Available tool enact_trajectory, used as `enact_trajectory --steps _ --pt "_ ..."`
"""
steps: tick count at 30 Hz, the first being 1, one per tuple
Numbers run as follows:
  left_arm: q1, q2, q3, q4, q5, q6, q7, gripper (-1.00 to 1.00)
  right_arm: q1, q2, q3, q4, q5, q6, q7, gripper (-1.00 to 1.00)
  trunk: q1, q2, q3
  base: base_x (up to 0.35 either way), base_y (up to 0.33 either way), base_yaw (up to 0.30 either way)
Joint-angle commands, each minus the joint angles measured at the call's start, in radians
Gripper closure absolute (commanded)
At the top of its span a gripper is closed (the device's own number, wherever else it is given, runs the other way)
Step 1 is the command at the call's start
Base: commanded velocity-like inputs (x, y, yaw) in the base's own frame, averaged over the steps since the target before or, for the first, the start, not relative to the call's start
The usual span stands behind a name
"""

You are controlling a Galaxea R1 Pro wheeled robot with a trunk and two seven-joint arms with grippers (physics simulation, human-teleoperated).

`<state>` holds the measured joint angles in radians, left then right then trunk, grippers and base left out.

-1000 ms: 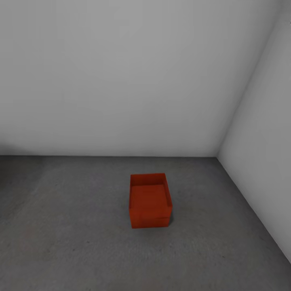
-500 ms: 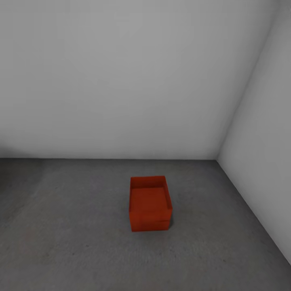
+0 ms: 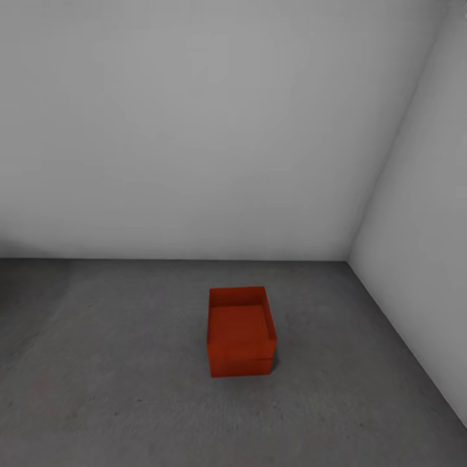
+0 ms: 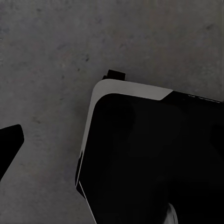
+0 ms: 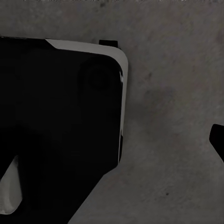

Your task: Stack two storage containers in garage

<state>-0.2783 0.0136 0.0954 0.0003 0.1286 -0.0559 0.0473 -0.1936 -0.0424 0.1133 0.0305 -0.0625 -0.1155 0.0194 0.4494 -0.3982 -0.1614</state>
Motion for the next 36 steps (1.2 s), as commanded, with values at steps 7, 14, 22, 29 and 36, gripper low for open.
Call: enact_trajectory --steps 7,14,22,29,36 --pt "-0.001 0.001 0.007 0.001 0.003 -0.004 0.000 -1.00 -0.002 0.000 0.008 0.003 -0.007 -0.009 0.002 -1.00 0.001 -0.002 0.009 0.000 0.000 0.000" --pt "0.001 0.009 0.007 0.001 0.004 -0.004 0.000 -1.00 -0.002 -0.002 0.008 0.003 -0.007 -0.012 0.002 -1.00 0.001 -0.002 0.021 0.000 0.000 0.000" --pt "0.002 0.011 0.007 0.001 0.005 -0.004 0.000 -1.00 -0.002 -0.002 0.008 0.003 -0.007 -0.012 0.002 -1.00 0.001 -0.002 0.033 0.000 0.000 0.000" --pt "0.002 0.011 0.007 0.000 0.005 -0.005 0.000 -1.00 -0.002 -0.002 0.008 0.003 -0.007 -0.012 0.002 -1.00 0.001 -0.002 0.045 0.000 0.000 0.000" --pt "0.002 0.011 0.007 0.000 0.005 -0.005 0.000 -1.00 -0.003 -0.001 0.008 0.003 -0.007 -0.012 0.002 -1.00 0.001 -0.002 0.056 0.000 0.000 0.000"
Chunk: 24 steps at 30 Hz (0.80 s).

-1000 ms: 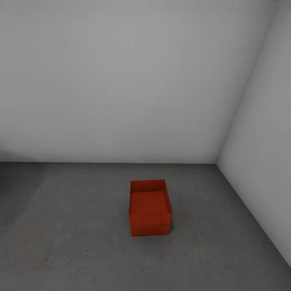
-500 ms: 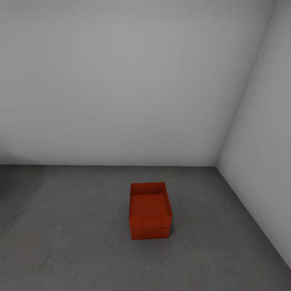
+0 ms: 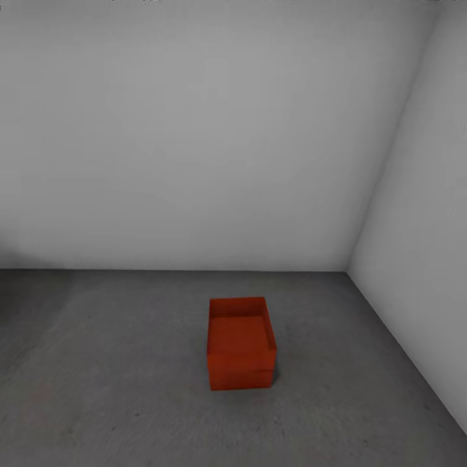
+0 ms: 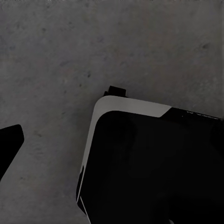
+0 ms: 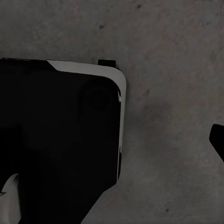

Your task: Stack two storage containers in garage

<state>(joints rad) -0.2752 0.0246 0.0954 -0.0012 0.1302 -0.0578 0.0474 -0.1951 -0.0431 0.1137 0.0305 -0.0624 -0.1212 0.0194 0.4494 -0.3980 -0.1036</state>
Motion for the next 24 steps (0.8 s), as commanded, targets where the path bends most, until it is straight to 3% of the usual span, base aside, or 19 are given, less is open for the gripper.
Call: enact_trajectory --steps 1,24 --pt "-0.001 0.000 0.007 0.001 0.003 -0.004 0.000 -1.00 -0.002 0.000 0.008 0.003 -0.007 -0.006 0.002 -1.00 0.001 -0.002 0.000 0.000 0.000 0.000" --pt "-0.001 0.000 0.007 0.001 0.003 -0.004 0.000 -1.00 0.000 0.002 0.009 0.003 -0.007 -0.006 0.002 -1.00 0.001 -0.002 0.036 0.000 0.000 0.000"
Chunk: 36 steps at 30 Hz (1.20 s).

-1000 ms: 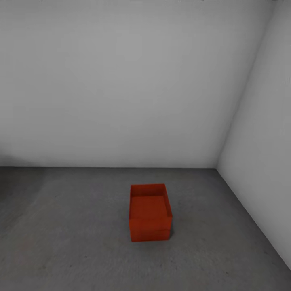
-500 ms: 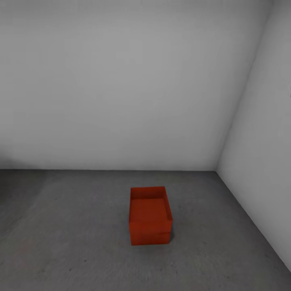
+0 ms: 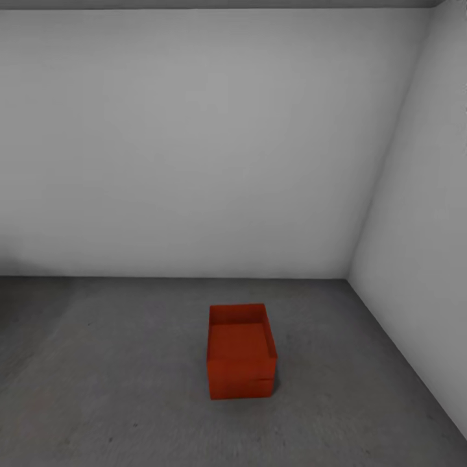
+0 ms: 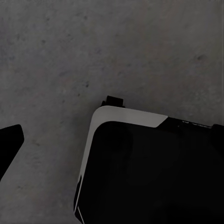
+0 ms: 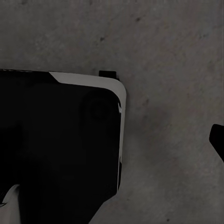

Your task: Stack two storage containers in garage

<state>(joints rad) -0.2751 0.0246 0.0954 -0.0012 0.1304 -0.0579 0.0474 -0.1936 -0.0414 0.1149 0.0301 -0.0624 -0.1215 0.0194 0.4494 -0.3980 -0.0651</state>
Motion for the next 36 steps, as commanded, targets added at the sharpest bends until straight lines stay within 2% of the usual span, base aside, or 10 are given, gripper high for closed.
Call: enact_trajectory --steps 1,36 --pt "-0.001 0.000 0.007 0.001 0.003 -0.004 0.000 -1.00 -0.001 0.000 0.008 0.003 -0.007 -0.006 0.002 -1.00 0.001 -0.002 -0.001 0.000 0.000 0.000" --pt "-0.001 -0.002 0.003 -0.003 -0.007 -0.007 0.002 -1.00 -0.001 -0.004 0.006 0.003 -0.010 -0.010 0.001 -1.00 0.001 -0.002 0.055 0.000 0.000 0.000"
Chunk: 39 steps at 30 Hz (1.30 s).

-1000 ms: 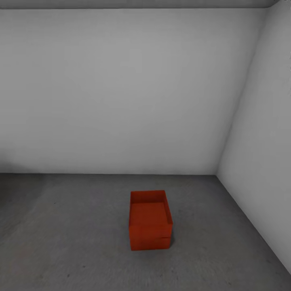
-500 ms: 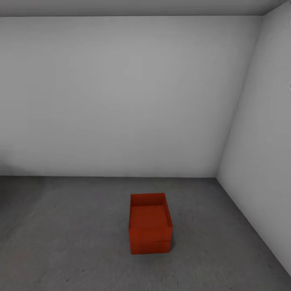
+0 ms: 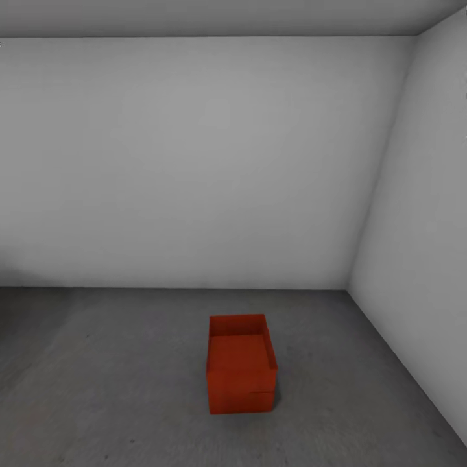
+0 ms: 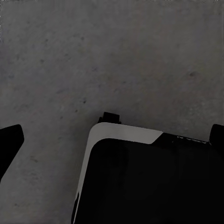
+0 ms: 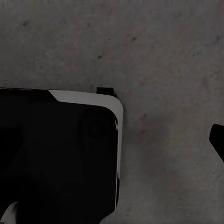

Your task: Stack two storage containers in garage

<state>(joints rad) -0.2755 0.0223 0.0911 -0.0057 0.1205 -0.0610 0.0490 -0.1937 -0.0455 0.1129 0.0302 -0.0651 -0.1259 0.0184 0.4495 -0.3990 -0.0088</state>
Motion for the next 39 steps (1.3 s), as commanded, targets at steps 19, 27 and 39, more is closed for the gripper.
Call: enact_trajectory --steps 19,27,39 --pt "-0.001 -0.001 0.007 0.001 0.002 -0.003 0.000 -1.00 -0.001 0.001 0.008 0.004 -0.007 -0.002 0.003 -1.00 0.000 -0.001 0.030 0.000 0.000 0.000" --pt "-0.001 0.000 0.005 0.001 -0.001 -0.003 0.000 -1.00 -0.002 0.000 0.008 0.004 -0.008 0.000 0.003 -1.00 0.000 -0.001 0.041 0.000 0.000 0.000" --pt "0.002 0.000 0.004 0.005 0.005 -0.016 0.000 -1.00 -0.001 0.001 0.008 0.004 -0.008 0.006 0.002 -1.00 0.000 -0.001 0.042 0.000 0.000 0.000"
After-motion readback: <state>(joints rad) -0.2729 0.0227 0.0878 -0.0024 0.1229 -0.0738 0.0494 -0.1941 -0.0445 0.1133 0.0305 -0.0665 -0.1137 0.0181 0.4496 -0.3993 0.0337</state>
